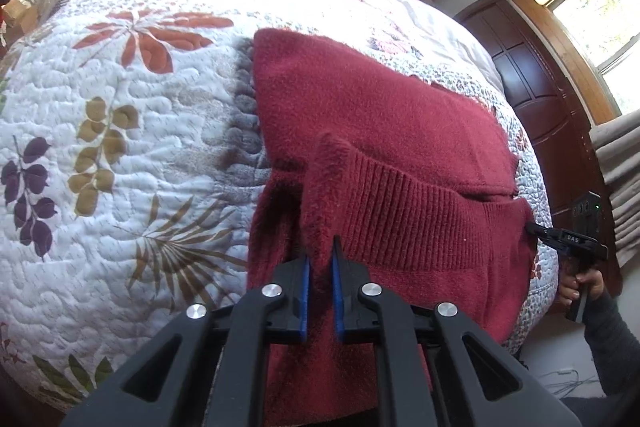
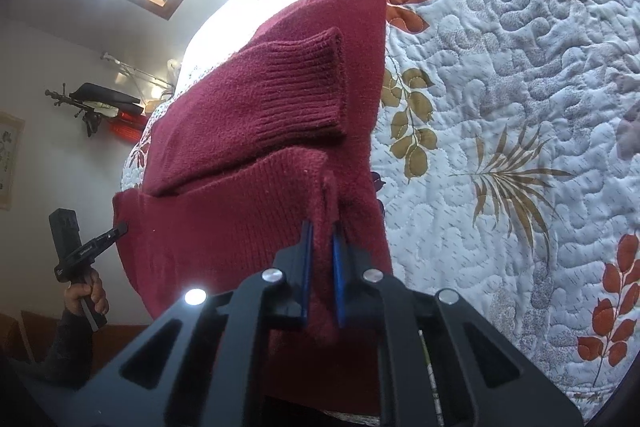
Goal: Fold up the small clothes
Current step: 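Grasp the folded sweater edge with both grippers and lift it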
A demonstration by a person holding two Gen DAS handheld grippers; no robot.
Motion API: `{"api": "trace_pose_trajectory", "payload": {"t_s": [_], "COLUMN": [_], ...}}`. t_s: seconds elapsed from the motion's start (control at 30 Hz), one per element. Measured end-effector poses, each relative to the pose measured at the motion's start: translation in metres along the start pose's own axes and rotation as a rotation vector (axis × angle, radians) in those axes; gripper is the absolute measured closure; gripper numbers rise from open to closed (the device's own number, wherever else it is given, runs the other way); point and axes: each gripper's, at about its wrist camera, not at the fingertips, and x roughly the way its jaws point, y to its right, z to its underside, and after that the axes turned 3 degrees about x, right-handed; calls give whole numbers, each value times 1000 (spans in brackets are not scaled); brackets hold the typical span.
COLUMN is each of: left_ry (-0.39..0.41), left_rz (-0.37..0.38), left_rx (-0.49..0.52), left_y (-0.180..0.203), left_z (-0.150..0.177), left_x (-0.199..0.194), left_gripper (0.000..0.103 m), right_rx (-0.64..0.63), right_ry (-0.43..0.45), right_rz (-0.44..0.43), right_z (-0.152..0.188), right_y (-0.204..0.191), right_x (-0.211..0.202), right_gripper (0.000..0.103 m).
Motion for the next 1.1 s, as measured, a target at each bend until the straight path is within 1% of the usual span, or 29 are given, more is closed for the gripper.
{"api": "trace_pose_trajectory", "payload": {"t_s": [0.3, 0.4, 0.5, 0.67, 0.87, 0.97, 1.1], "left_ry": [133, 173, 217, 255, 290, 278, 209], "left_rz": [33, 43, 55, 74, 73, 82, 133], "left_rx": [-17, -12, -6, 10, 31, 33, 0], "left_y": [8, 13, 16, 17, 17, 13, -2], "left_z": [7, 0, -9, -33, -80, -104, -137], "left_x": [-51, -68, -84, -93, -82, -67, -38], "left_gripper": [95, 95, 95, 95, 95, 95, 95], "right_rx": [-40, -61, -76, -96, -111, -110, -82], "right_ry": [125, 160, 196, 246, 255, 240, 212], "right_rz": [-16, -24, -33, -45, -49, -49, -61], "right_z": [10, 8, -1, -25, -74, -104, -142], "right_y": [-32, -42, -52, -69, -80, -82, -76], "right_x": [-53, -69, -85, -102, -98, -86, -62], "right_gripper": [96, 96, 96, 97, 97, 97, 97]}}
